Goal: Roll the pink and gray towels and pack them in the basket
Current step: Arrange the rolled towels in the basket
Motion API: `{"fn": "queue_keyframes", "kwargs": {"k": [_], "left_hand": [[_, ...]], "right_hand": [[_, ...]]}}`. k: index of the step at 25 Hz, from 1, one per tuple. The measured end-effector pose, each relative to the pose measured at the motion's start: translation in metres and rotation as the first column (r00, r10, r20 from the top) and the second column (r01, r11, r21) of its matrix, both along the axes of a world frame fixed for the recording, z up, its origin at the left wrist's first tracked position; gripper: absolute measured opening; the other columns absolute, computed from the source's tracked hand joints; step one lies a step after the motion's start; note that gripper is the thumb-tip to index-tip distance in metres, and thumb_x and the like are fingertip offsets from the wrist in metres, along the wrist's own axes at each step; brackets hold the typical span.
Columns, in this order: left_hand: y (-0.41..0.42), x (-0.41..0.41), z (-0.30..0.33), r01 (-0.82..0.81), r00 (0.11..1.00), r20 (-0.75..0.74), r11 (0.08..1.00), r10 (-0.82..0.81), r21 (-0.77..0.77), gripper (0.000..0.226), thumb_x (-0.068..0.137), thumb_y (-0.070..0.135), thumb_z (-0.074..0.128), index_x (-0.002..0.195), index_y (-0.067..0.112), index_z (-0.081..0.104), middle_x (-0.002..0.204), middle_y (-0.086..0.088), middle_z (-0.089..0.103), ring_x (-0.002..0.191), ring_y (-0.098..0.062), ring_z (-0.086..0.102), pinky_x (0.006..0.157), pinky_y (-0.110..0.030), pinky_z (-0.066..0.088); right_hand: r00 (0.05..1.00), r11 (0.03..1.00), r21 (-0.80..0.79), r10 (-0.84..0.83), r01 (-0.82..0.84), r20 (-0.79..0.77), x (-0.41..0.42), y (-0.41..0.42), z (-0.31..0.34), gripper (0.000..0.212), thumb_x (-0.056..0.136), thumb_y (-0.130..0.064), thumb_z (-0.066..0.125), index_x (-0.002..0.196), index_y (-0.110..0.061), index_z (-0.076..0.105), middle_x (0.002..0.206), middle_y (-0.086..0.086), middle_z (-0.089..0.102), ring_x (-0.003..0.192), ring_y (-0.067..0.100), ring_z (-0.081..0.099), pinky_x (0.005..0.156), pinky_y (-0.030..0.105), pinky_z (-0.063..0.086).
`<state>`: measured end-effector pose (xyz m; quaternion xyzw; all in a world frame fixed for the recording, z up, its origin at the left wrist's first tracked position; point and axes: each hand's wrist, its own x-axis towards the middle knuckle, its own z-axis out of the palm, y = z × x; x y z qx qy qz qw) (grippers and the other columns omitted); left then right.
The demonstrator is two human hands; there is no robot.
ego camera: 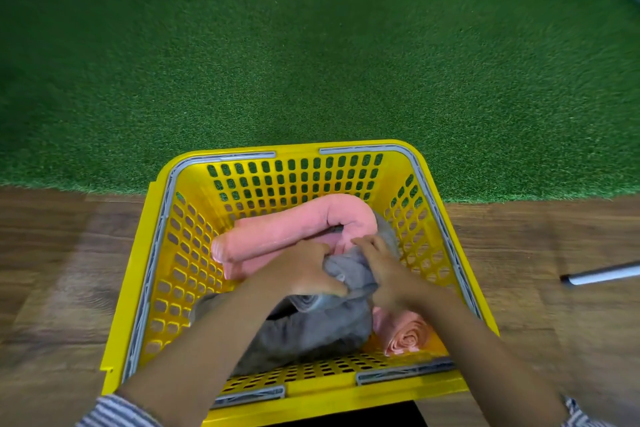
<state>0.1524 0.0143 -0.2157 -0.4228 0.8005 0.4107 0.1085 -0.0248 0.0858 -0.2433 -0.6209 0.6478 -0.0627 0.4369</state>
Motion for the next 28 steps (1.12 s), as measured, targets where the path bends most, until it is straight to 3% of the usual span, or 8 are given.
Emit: {"fn": "queue_keyframes", "kwargs": {"k": [3, 6, 9, 12, 16, 19, 24, 28], "left_hand": [[0.02, 0.003, -0.023, 0.082, 0.996, 0.03, 0.981, -0.078, -0.177, 0.059, 0.078, 0.043, 0.068, 0.128, 0.022, 0.045, 0.12, 0.0, 0.054, 0.105, -0.02, 0.054, 0.089, -0.033, 0.044], [0.041, 0.012, -0.032, 0.176, 0.984, 0.081, 0.916, -0.157, -0.362, 0.076, 0.075, 0.042, 0.067, 0.14, 0.026, 0.03, 0.127, -0.001, 0.042, 0.114, -0.023, 0.049, 0.091, -0.036, 0.042], [0.043, 0.014, -0.027, 0.15, 0.988, 0.094, 0.924, -0.125, -0.353, 0.078, 0.078, 0.039, 0.066, 0.144, 0.028, 0.025, 0.132, -0.002, 0.038, 0.121, -0.025, 0.045, 0.093, -0.036, 0.039], [0.039, 0.013, -0.022, 0.135, 0.99, 0.094, 0.93, -0.109, -0.342, 0.075, 0.078, 0.038, 0.063, 0.143, 0.03, 0.025, 0.131, 0.0, 0.039, 0.123, -0.025, 0.045, 0.09, -0.036, 0.039], [0.033, 0.008, -0.013, 0.102, 0.991, 0.104, 0.968, -0.08, -0.228, 0.074, 0.072, 0.039, 0.069, 0.135, 0.024, 0.032, 0.125, 0.0, 0.045, 0.118, -0.023, 0.048, 0.081, -0.035, 0.04], [0.032, -0.002, -0.009, 0.003, 0.996, 0.086, 0.993, 0.008, -0.12, 0.076, 0.063, 0.051, 0.075, 0.124, 0.022, 0.038, 0.119, 0.004, 0.049, 0.11, -0.019, 0.051, 0.078, -0.031, 0.04], [0.039, -0.012, -0.009, 0.01, 0.996, 0.086, 1.0, -0.008, -0.023, 0.052, 0.071, 0.042, 0.073, 0.118, 0.026, 0.057, 0.112, 0.001, 0.064, 0.101, -0.02, 0.06, 0.085, -0.03, 0.048], [0.042, -0.003, -0.001, -0.073, 0.995, -0.068, 0.996, 0.069, -0.054, 0.065, 0.052, 0.043, 0.08, 0.111, 0.029, 0.057, 0.105, 0.008, 0.067, 0.092, -0.015, 0.063, 0.077, -0.029, 0.051]], "right_hand": [[0.929, 0.95, 0.021, -0.31, 0.312, 0.201, -0.024, -0.021, -0.009, 0.068, 0.063, 0.004, 0.049, 0.129, -0.012, 0.045, 0.138, 0.008, 0.034, 0.126, 0.02, 0.037, 0.099, 0.028, 0.038], [0.804, 0.797, -0.172, -0.593, 0.578, -0.048, -0.023, -0.046, -0.023, 0.019, 0.089, -0.006, 0.046, 0.101, 0.001, 0.059, 0.112, 0.015, 0.058, 0.1, 0.025, 0.053, 0.07, 0.024, 0.032], [0.746, 0.796, -0.121, -0.6, 0.593, -0.288, -0.018, -0.065, -0.041, 0.038, 0.093, -0.023, 0.045, 0.116, 0.006, 0.053, 0.121, 0.026, 0.054, 0.113, 0.038, 0.051, 0.086, 0.036, 0.042], [0.711, 0.741, 0.004, -0.642, 0.671, -0.287, -0.012, -0.072, -0.045, 0.052, 0.087, -0.015, 0.052, 0.134, 0.001, 0.037, 0.134, 0.024, 0.046, 0.121, 0.038, 0.046, 0.095, 0.037, 0.041], [0.772, 0.798, -0.106, -0.601, 0.593, -0.208, -0.012, -0.069, -0.045, 0.055, 0.076, -0.008, 0.059, 0.13, -0.012, 0.049, 0.116, 0.019, 0.06, 0.103, 0.034, 0.057, 0.074, 0.027, 0.041], [0.799, 0.849, -0.218, -0.527, 0.481, -0.291, -0.011, -0.066, -0.054, 0.05, 0.075, -0.013, 0.059, 0.124, -0.023, 0.055, 0.104, 0.011, 0.066, 0.092, 0.031, 0.06, 0.075, 0.027, 0.047], [0.674, 0.911, -0.287, -0.412, 0.295, -0.613, 0.001, -0.065, -0.022, 0.032, 0.085, -0.01, 0.049, 0.117, -0.004, 0.054, 0.116, 0.016, 0.056, 0.113, 0.034, 0.047, 0.09, 0.038, 0.041], [0.618, 0.875, -0.421, -0.472, 0.239, -0.629, 0.003, -0.055, 0.051, 0.033, 0.087, -0.013, 0.051, 0.116, 0.001, 0.046, 0.119, 0.017, 0.05, 0.113, 0.033, 0.044, 0.089, 0.036, 0.038]]}}
